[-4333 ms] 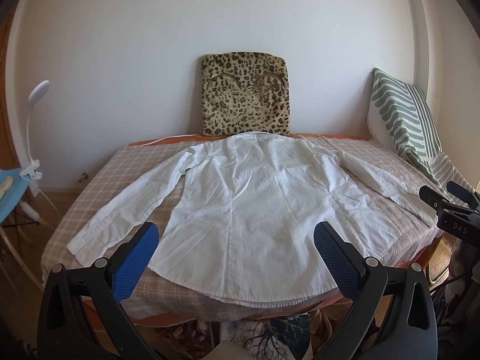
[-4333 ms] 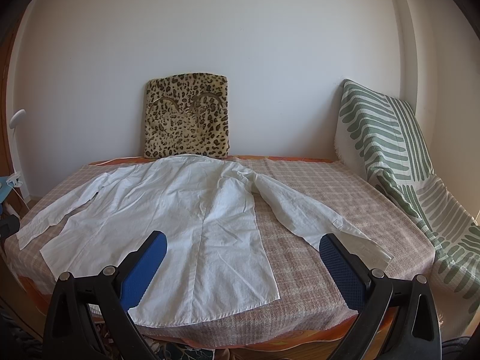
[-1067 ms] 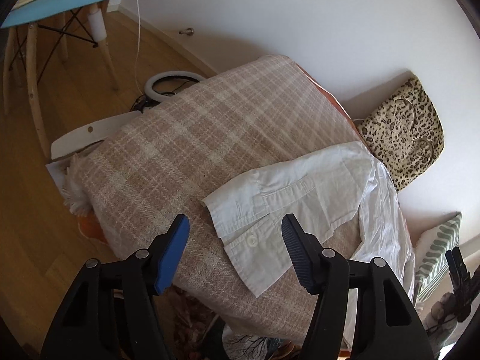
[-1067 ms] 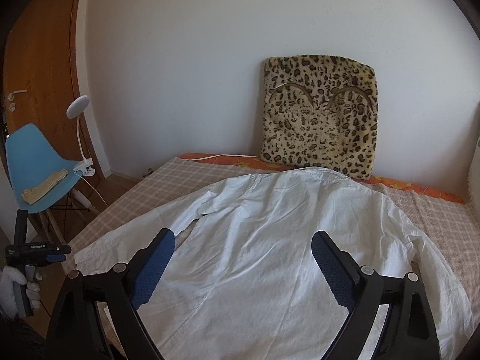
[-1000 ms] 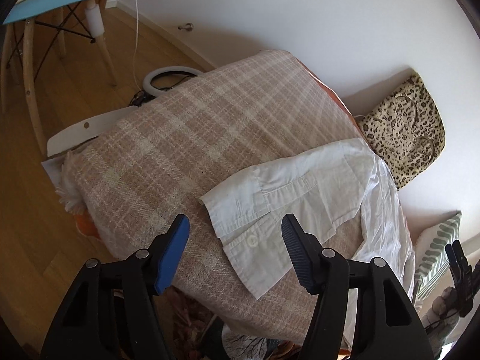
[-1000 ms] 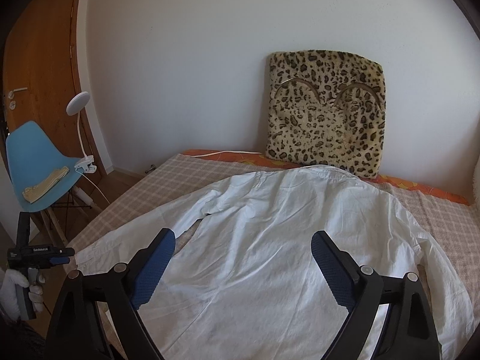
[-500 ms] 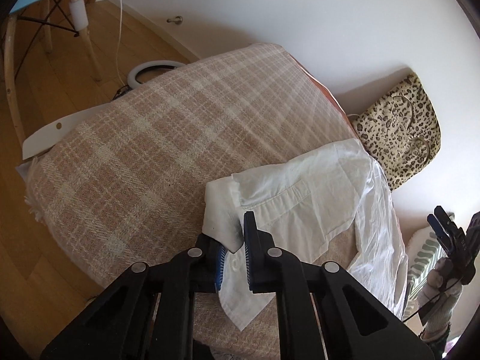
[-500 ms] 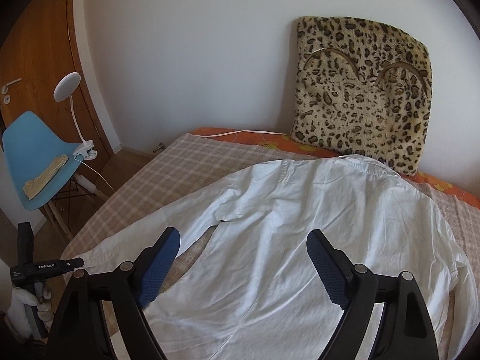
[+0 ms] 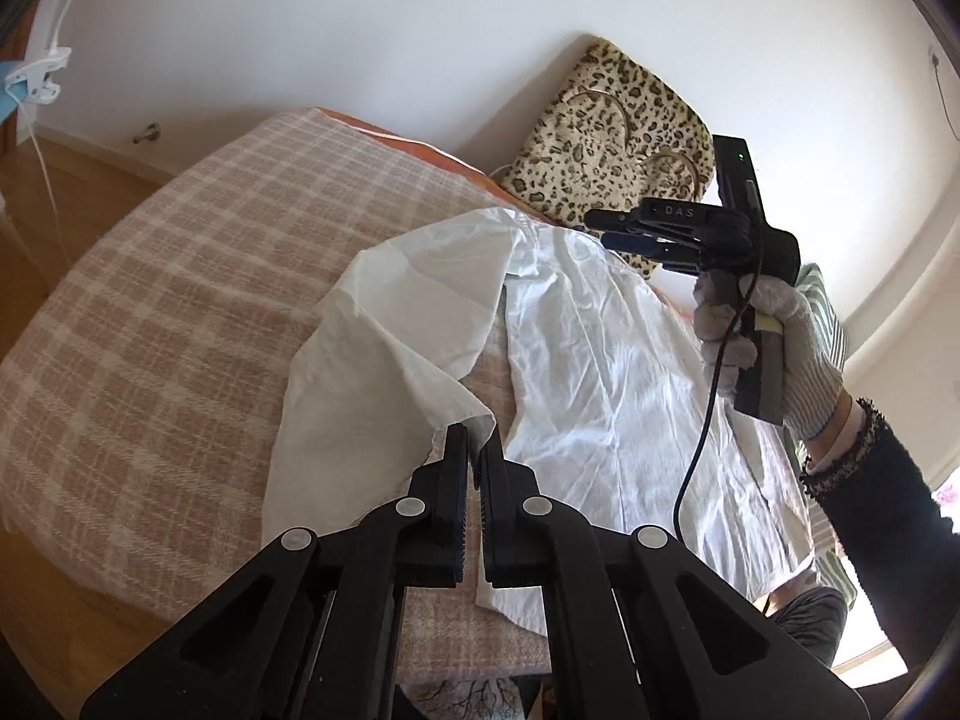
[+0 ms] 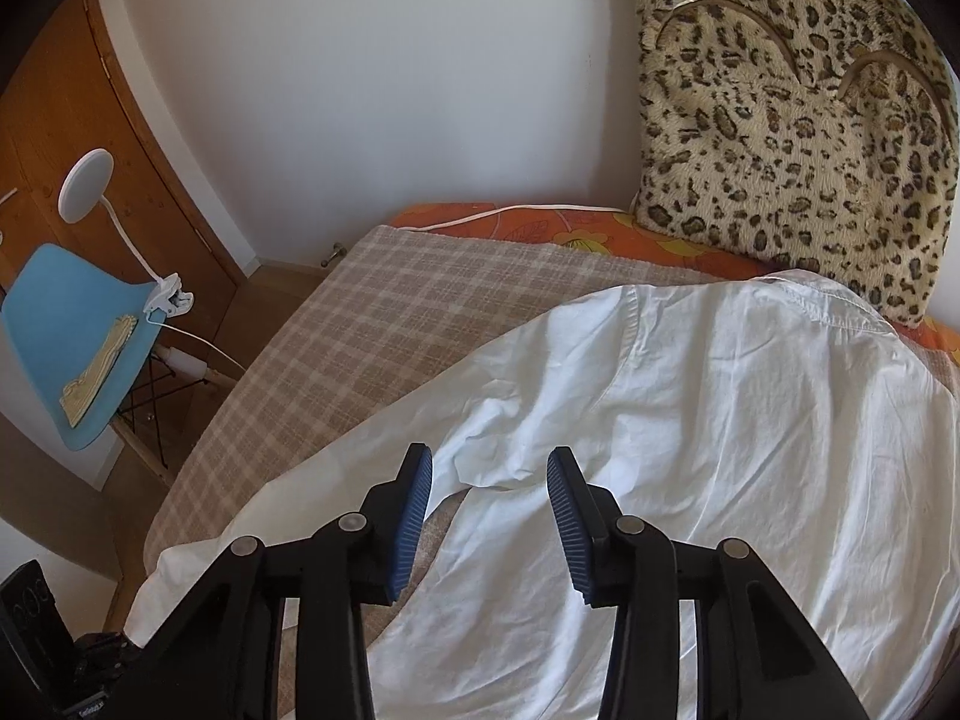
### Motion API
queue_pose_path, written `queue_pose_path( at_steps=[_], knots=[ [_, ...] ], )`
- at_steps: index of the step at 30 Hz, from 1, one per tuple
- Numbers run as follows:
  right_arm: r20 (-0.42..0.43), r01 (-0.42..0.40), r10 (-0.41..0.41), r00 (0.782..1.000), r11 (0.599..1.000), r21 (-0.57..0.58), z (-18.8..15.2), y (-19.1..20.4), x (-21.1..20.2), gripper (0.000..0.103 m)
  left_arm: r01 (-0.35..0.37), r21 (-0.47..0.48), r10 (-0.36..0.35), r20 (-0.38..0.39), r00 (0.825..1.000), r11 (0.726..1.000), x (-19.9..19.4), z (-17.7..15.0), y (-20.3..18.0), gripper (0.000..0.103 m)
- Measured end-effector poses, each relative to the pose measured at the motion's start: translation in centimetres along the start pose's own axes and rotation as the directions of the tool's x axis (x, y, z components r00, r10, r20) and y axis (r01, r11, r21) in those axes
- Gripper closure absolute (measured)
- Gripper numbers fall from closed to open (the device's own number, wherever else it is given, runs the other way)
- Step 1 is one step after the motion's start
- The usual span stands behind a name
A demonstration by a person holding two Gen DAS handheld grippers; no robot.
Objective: Fold small clothes
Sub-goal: 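Lift the gripped shirt side with the left gripper and fold it toward the shirt's center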
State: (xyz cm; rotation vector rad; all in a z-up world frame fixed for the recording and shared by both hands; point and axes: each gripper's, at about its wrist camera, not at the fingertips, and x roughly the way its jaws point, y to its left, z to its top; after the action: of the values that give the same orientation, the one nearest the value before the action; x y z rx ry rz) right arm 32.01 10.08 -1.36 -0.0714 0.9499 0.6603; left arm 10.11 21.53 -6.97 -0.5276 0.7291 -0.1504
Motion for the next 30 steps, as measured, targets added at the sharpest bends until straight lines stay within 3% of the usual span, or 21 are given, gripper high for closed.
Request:
queue_pose_path(
  at_steps=[4,6,10,16,19,22,25,30],
  knots=[
    [-0.051,-0.036,0.040,0.998,0.997,0.066,1.4,-0.6,2.2,0.059,0.000,0.080,-0.002,0.015,1.000,0.997,-0.5,-0.6,-1.9,0.101],
    [-0.062,-0.025,0.029,0.998,0.997,0.068,2.2,-0.1,3.2,0.058,0.020,0.076,-0.022,0.021,1.000,0.997,-0.9,-0.8,-2.1,0.102],
    [-0.102,-0.038,0.042,0.994,0.998,0.043,3.5,1.7,5.3,0.040,0.073,0.097,-0.074,0.008,0.997,0.993,-1.3,-1.9,-3.3,0.102],
    [-0.196,0.050,-0.063,0.979,0.996,-0.070,4.8,3.4,8.6,0.042,0.150,0.208,-0.129,-0.112,0.985,0.967,0.3,-4.9,-6.6,0.102],
    [-0.228,0.093,-0.105,0.968,0.994,-0.063,5.3,2.4,9.6,0.042,0.182,0.211,-0.145,-0.179,0.973,0.961,1.4,-6.6,-7.3,0.102],
    [-0.235,0.097,-0.099,0.967,0.995,-0.021,5.7,2.0,10.0,0.043,0.131,0.274,-0.088,-0.164,0.982,0.953,1.3,-7.5,-8.2,0.102],
    [-0.246,0.084,-0.094,0.965,0.995,-0.053,5.4,3.4,10.5,0.043,0.046,0.246,-0.020,-0.106,0.994,0.968,0.5,-6.1,-6.7,0.101],
    [-0.263,0.059,-0.079,0.962,0.995,-0.082,4.2,5.3,11.0,0.045,-0.025,0.268,0.054,-0.103,0.993,0.963,0.9,-6.0,-6.0,0.075]
  ],
)
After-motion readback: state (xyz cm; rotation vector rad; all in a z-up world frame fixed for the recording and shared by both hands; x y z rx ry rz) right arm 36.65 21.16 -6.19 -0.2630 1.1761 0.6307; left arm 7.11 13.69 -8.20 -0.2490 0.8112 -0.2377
